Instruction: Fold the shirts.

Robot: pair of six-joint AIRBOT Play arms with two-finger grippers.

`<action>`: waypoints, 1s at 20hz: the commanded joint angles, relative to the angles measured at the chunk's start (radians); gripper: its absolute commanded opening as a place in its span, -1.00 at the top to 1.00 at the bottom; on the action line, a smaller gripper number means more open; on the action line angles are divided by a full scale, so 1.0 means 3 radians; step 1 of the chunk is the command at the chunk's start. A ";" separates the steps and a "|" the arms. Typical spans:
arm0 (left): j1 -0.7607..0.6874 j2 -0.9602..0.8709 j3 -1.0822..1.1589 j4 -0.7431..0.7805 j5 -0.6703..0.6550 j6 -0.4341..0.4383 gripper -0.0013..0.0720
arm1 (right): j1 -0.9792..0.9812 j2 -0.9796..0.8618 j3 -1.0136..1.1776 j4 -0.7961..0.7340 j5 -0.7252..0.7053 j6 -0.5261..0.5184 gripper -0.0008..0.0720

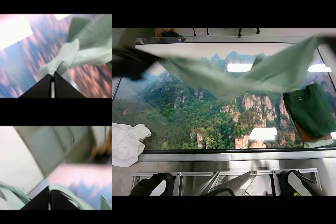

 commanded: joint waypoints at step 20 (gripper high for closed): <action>-0.0146 -0.2178 -0.0735 0.0519 0.1247 0.0235 0.93 | 0.1273 -0.2338 -0.0571 -0.1603 -0.1573 -0.0209 0.94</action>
